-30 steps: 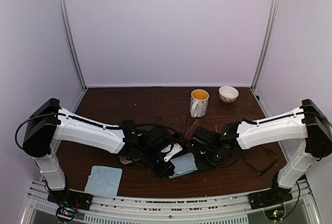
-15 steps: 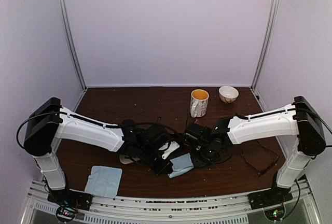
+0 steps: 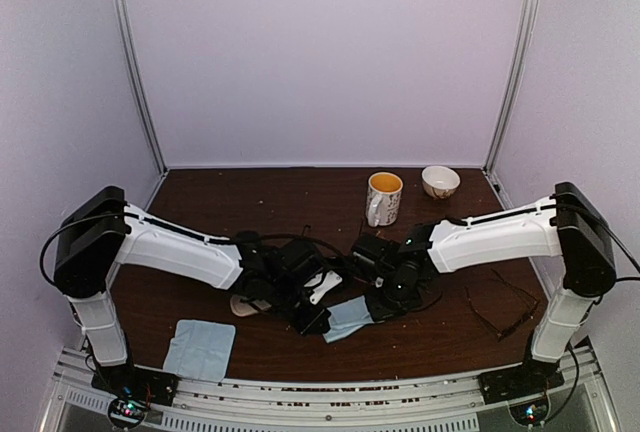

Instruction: Organize the sunglasses

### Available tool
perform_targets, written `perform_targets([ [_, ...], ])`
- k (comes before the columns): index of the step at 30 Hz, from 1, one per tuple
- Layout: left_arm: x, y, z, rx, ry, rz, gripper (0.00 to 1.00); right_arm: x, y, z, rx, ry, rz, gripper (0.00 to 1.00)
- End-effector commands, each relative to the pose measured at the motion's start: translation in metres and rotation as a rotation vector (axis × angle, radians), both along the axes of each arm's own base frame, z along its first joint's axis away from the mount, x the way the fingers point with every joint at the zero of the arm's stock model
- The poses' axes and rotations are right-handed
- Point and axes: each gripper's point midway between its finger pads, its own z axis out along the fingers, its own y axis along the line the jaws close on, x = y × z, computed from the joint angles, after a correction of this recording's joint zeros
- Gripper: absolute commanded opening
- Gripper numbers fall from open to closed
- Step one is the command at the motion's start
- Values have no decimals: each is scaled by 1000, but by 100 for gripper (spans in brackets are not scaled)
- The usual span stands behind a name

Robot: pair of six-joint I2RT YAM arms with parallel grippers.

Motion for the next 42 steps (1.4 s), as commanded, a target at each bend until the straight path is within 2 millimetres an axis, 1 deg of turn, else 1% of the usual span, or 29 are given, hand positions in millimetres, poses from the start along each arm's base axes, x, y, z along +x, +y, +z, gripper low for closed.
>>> perform_targets([
  [1,7,-5,1,-29,7,20,0,4,2,1,-7,7,7,0],
  [6,10,-4,1,-27,13,30,0,6,2,2,4,12,0,0],
  [11,13,-2,-1,-22,17,39,0,8,3,3,25,15,-3,5],
  [17,17,-2,-1,-21,23,48,0,10,4,8,44,8,-6,9],
  [25,19,-3,-2,-13,34,49,0,12,2,14,60,0,-11,11],
  [30,25,0,-3,-4,37,68,0,17,1,21,80,-17,-22,15],
  [36,28,0,-1,1,40,70,0,21,1,25,98,-23,-29,15],
  [42,33,3,-3,16,41,82,0,25,-2,27,101,-31,-38,16],
])
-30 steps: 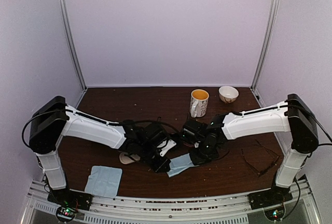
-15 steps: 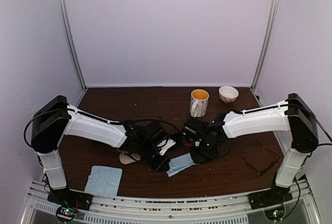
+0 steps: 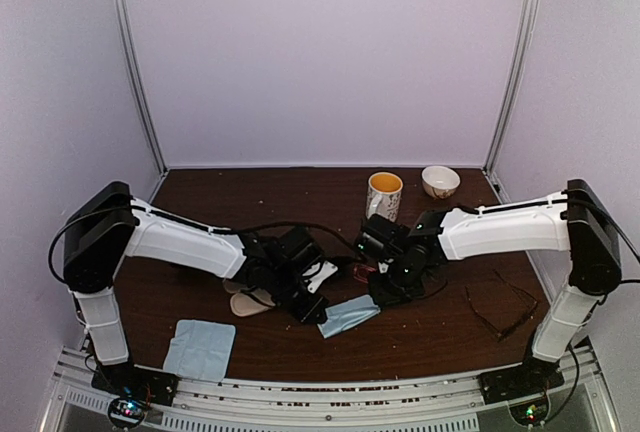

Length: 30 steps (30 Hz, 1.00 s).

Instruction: Organize the sunglasses

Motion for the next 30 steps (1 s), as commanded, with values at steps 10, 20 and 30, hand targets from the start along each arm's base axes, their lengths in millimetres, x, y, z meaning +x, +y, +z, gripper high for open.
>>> perform_targets([
  [10,16,2,-3,48,-19,37,0,15,-7,21,44,-76,-39,24],
  [20,21,2,-2,64,-37,45,0,15,-18,28,91,-124,-84,26],
  [30,24,2,0,73,-57,40,0,-3,-3,21,352,-118,-96,35],
])
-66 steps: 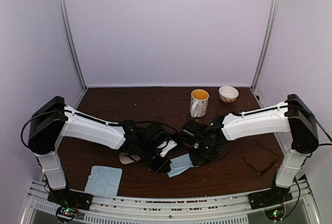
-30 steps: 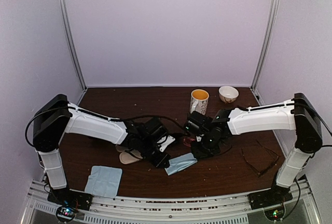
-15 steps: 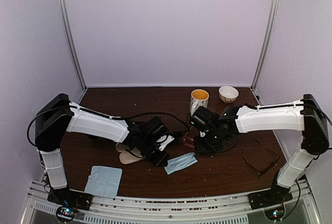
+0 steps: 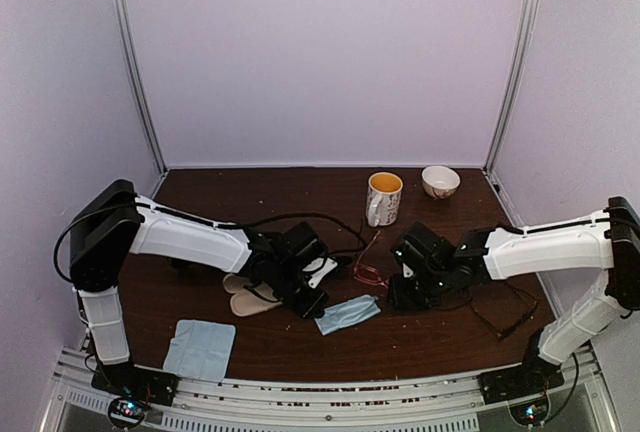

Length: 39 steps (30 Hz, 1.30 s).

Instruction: Organize the sunglasses

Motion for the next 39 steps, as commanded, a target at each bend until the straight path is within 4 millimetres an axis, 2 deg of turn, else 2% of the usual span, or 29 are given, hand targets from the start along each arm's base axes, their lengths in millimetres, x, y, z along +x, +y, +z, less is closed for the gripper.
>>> perform_targets([
  [1,9,-3,5,0,-31,0,0,4,18,14,166,-36,-29,35],
  [10,9,-2,6,-1,-38,-9,0,4,20,9,230,-14,-103,37],
  [18,6,-1,4,-9,-35,-15,0,2,18,-10,240,43,-198,34],
  [39,2,1,1,-20,-33,-22,0,3,33,-37,226,109,-202,31],
])
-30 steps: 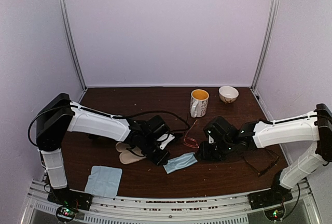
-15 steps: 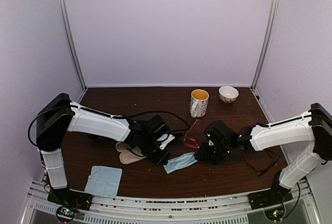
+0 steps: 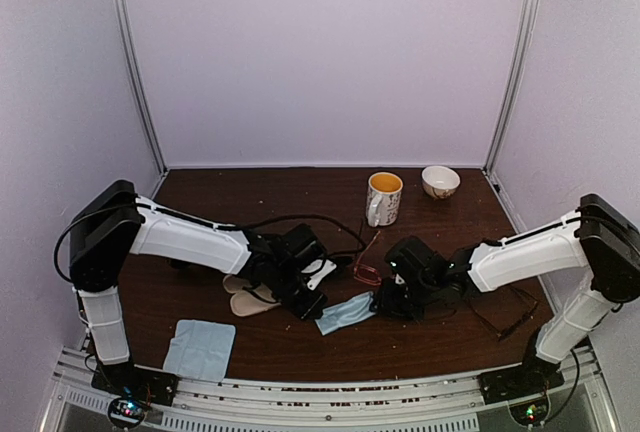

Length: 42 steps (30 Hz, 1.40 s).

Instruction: Organize the sunglasses

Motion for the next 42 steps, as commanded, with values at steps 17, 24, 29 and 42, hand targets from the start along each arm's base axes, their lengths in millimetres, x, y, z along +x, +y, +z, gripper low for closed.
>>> perform_targets([
  [17,2,1,6,-32,-22,12,0,-11,-9,-13,-32,33,23,0],
  [24,5,1,8,-29,-27,21,0,-19,-17,-14,-31,38,28,0],
  [29,7,5,11,-14,-44,34,2,-19,-18,-13,-23,34,30,0],
  [42,-4,10,51,-30,-201,-66,39,-19,-15,-12,-6,26,37,0],
])
